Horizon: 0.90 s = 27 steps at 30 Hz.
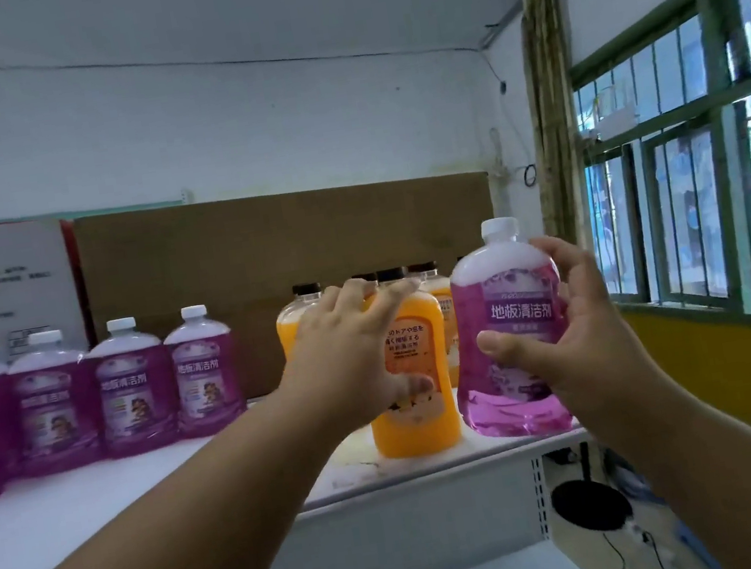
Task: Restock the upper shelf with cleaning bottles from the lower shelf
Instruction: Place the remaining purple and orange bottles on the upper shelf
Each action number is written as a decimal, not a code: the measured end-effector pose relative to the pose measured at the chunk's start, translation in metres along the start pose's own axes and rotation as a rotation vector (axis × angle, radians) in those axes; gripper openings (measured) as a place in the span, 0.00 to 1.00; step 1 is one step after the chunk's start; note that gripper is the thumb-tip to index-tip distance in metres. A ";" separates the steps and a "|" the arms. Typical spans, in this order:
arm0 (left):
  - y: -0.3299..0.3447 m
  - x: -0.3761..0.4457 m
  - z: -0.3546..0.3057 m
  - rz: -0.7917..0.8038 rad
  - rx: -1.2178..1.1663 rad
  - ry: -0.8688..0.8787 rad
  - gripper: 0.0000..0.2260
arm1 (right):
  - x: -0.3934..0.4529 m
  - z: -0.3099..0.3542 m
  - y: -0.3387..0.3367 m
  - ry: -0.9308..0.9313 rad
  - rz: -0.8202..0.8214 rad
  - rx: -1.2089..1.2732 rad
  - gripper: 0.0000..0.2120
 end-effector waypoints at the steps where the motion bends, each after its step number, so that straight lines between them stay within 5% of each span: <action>1: 0.001 0.002 0.000 0.008 0.029 0.001 0.45 | 0.005 -0.004 0.000 -0.005 0.016 0.008 0.43; 27: 0.046 0.030 0.009 0.051 0.343 -0.075 0.44 | 0.031 -0.047 0.009 -0.087 0.078 -0.002 0.43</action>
Point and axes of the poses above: each hand's wrist, its own x-axis towards the middle knuckle, its own y-axis out of the palm, z = x × y, the point moved 9 cm from there along x, towards the middle knuckle, and after that the axes turned 3 degrees about y, right-handed, at the moved point
